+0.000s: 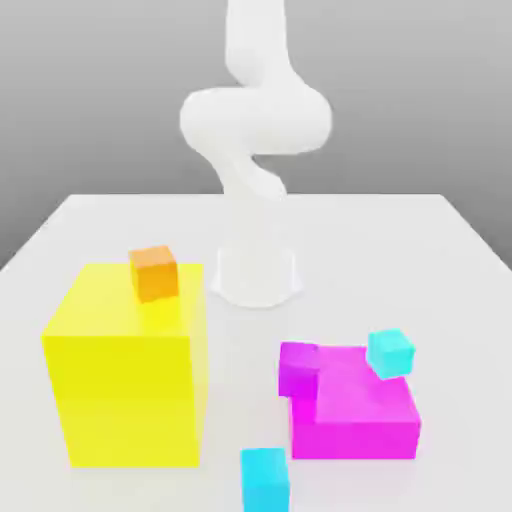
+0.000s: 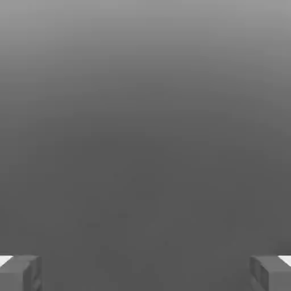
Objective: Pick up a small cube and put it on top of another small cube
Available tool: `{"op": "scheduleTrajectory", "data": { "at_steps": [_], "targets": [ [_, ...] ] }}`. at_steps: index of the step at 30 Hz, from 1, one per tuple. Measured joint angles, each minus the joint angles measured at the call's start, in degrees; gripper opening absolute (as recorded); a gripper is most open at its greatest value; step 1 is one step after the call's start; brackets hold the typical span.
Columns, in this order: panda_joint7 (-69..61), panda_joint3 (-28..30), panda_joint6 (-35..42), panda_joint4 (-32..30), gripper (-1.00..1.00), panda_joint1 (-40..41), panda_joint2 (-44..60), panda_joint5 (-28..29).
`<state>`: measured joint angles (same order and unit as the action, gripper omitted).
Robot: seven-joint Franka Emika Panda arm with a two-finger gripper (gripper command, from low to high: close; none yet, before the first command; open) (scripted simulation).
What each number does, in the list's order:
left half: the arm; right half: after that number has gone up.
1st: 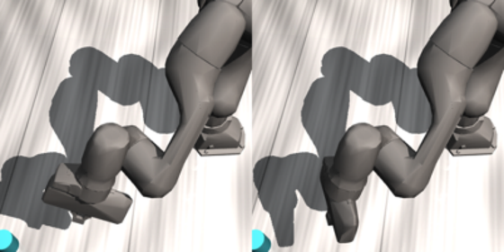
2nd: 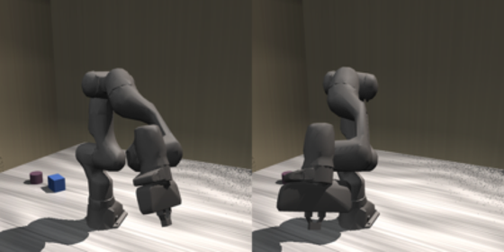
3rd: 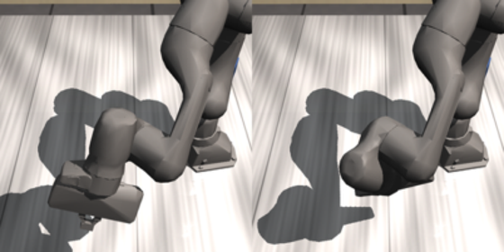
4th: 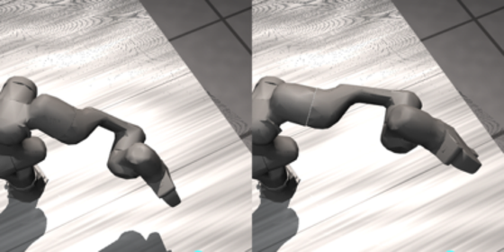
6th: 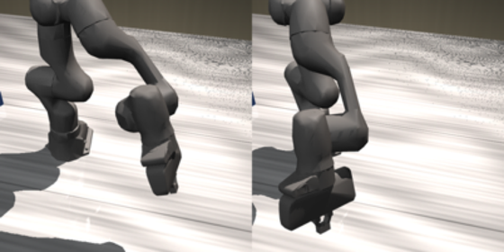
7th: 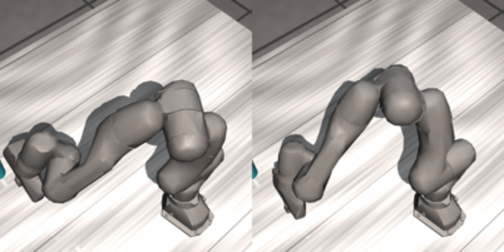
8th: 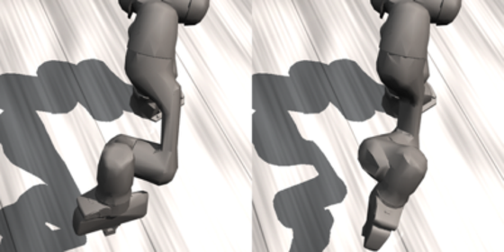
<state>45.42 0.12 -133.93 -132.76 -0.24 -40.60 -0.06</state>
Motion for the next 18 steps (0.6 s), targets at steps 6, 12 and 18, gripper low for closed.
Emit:
{"op": "scheduleTrajectory", "data": {
  "at_steps": [6,12,18],
  "targets": [
    [-1.02,0.31,-5.27,-2.40,0.00,-0.59,12.82,-0.15],
    [-2.07,0.46,-10.39,-4.73,0.00,-1.01,25.28,-0.37],
    [-3.06,0.39,-15.51,-7.06,0.00,-1.25,37.75,-0.52]
  ]
}}
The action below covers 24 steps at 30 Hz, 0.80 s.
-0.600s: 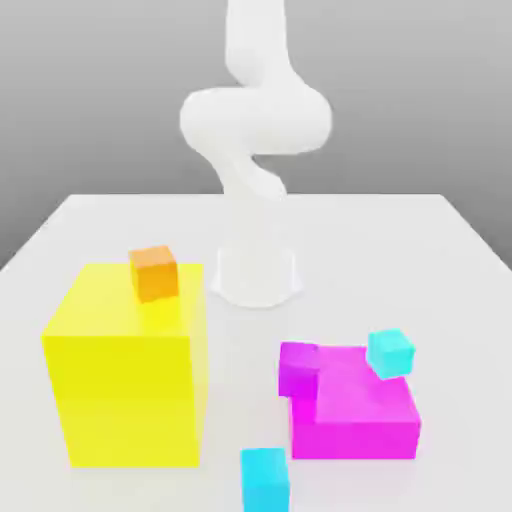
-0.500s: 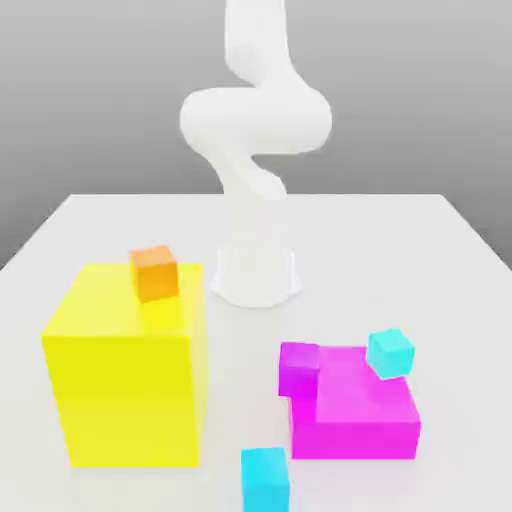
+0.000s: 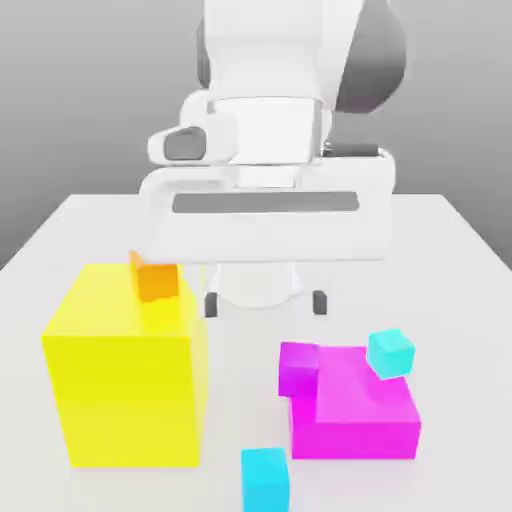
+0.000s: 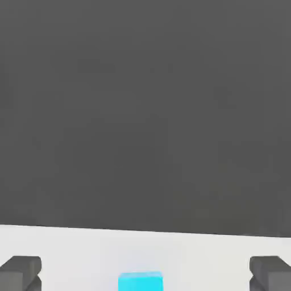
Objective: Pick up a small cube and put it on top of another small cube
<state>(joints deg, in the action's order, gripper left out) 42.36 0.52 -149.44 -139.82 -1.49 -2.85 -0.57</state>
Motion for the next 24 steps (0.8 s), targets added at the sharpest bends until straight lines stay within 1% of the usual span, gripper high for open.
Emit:
{"op": "scheduleTrajectory", "data": {
  "at_steps": [7,12,13,19,21,24],
  "targets": [
    [-0.81,-0.09,-6.06,-2.61,0.00,-0.14,14.53,0.29],
    [-0.99,-0.23,-13.79,-1.31,0.00,-0.04,24.91,0.21],
    [-1.01,-0.26,-14.89,-1.06,-1.00,-0.02,26.29,0.20],
    [-0.92,-0.30,-15.44,-0.93,-1.00,0.03,26.97,0.29],
    [-0.88,-0.31,-13.75,-1.33,-1.00,0.05,24.90,0.36],
    [-0.82,-0.32,-9.20,-2.40,-1.00,0.08,19.28,0.44]
  ]
}}
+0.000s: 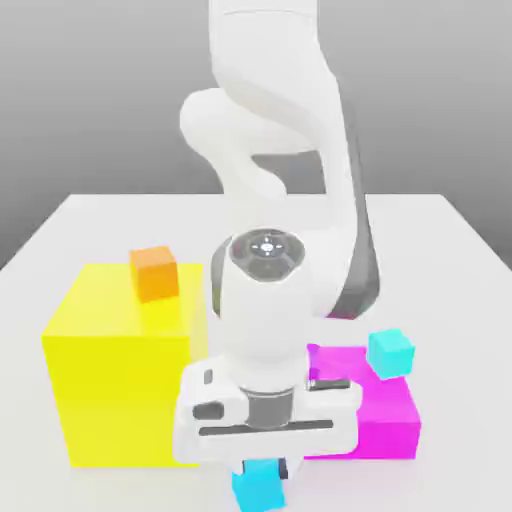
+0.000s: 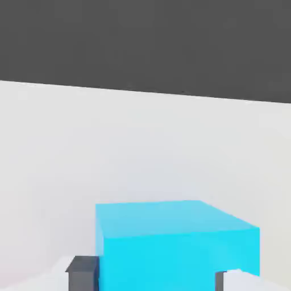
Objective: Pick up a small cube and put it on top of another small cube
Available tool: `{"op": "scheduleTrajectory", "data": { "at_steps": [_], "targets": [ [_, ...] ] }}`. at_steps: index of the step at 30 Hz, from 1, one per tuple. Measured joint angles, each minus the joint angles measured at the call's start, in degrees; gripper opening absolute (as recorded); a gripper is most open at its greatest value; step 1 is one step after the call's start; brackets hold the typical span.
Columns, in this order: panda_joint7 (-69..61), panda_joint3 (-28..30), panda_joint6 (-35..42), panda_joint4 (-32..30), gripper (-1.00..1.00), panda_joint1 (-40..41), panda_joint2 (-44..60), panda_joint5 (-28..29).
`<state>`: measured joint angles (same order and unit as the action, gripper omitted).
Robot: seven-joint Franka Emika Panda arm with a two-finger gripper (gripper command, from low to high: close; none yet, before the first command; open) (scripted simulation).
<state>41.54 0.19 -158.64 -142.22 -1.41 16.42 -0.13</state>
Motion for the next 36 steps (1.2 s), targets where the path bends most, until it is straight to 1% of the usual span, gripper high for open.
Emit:
{"op": "scheduleTrajectory", "data": {
  "at_steps": [2,6,11,18,20,24,25,32,36],
  "targets": [
    [-0.33,-0.18,3.71,0.31,-1.00,0.07,-2.89,-0.15],
    [-1.00,-1.37,10.08,-1.86,-1.00,-0.51,-10.65,-1.81],
    [-0.75,-1.98,15.30,-7.00,-1.00,-2.52,-21.00,-3.41],
    [1.31,-3.90,20.68,-15.53,-1.00,-3.51,-35.55,-3.80],
    [2.49,-4.74,19.59,-18.24,-1.00,-3.26,-37.69,-3.15],
    [3.28,-5.22,10.90,-20.59,-1.00,-3.02,-31.49,-2.42],
    [3.41,-5.31,8.43,-21.05,1.00,-2.95,-29.50,-2.28],
    [3.51,-5.36,7.82,-21.18,1.00,-2.90,-29.03,-2.17],
    [3.19,-5.23,16.03,-19.75,1.00,-2.99,-35.82,-2.55]
  ]
}}
